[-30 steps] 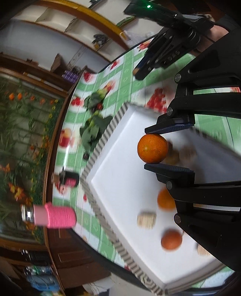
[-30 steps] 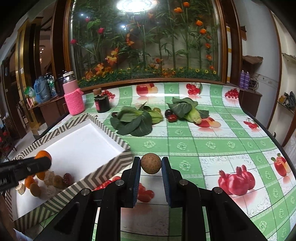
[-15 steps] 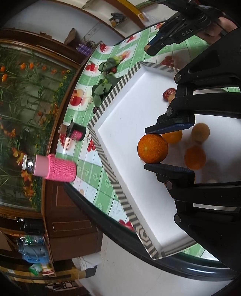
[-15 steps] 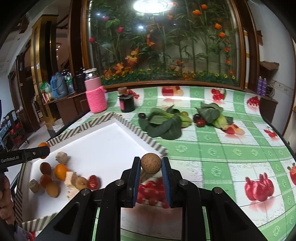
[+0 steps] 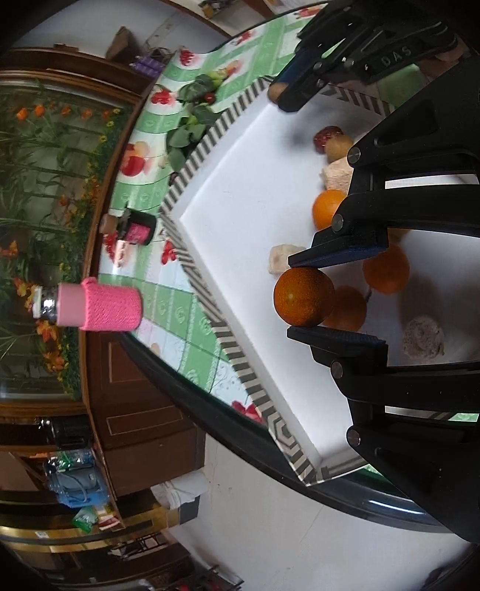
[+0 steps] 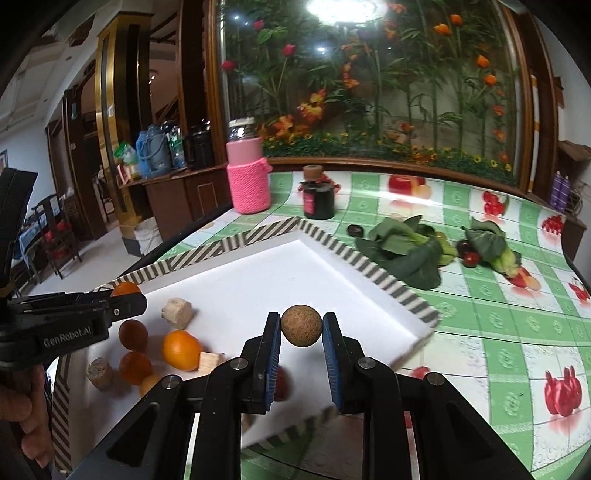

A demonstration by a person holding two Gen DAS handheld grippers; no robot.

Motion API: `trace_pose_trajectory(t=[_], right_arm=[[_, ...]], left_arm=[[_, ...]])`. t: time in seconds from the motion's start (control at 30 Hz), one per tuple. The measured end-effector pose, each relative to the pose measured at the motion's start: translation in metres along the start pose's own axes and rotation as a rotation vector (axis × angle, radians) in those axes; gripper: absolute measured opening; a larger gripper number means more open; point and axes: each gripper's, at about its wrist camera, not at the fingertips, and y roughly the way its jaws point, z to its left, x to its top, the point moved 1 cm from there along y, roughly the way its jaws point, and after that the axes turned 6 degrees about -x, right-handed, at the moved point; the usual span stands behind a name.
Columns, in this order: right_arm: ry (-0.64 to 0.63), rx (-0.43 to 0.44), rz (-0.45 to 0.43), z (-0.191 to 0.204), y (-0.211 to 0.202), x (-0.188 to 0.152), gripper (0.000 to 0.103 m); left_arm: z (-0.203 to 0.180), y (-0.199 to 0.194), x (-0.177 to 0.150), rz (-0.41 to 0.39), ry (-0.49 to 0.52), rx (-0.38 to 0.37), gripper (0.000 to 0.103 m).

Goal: Organize fruits
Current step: 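Carry the orange over the tray with the left gripper while the right carries the brown fruit there, then open the left gripper to drop the orange while the right releases the brown fruit into the tray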

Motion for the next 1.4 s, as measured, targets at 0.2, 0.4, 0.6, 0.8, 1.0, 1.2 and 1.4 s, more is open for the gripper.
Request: trace_pose_trajectory(t=[0.2, 0.4, 0.6, 0.8, 1.0, 1.2, 1.4], right_arm=[[-0.032, 0.043, 0.045, 0.016, 0.014, 0.002, 0.022], [-0.04, 0.059, 0.075, 0.02, 0.021, 0.003, 0.022], [-0.042, 0.053, 0.073, 0.022, 0.022, 0.003, 0.022], [-0.054, 0.044, 0.069, 0.023, 0.022, 0.003, 0.022], [-0.051, 0.041, 0.073, 0.022, 0.021, 0.003, 0.022], [-0.055, 0.035, 0.071, 0.022, 0.02, 0.003, 0.022], [-0.071, 0.024, 0.07, 0.024, 0.02, 0.003, 0.022]], left_arm=[[-0.002, 0.0, -0.003, 0.018, 0.022, 0.008, 0.03], [-0.005, 0.001, -0.003, 0.024, 0.033, 0.003, 0.03], [-0.005, 0.002, -0.003, 0.024, 0.03, 0.002, 0.03], [-0.005, 0.002, -0.003, 0.024, 0.029, 0.0, 0.03], [-0.005, 0.002, -0.003, 0.024, 0.027, -0.001, 0.03], [-0.005, 0.002, -0.003, 0.024, 0.027, -0.001, 0.03], [-0.008, 0.003, -0.003, 0.028, 0.035, -0.003, 0.03]])
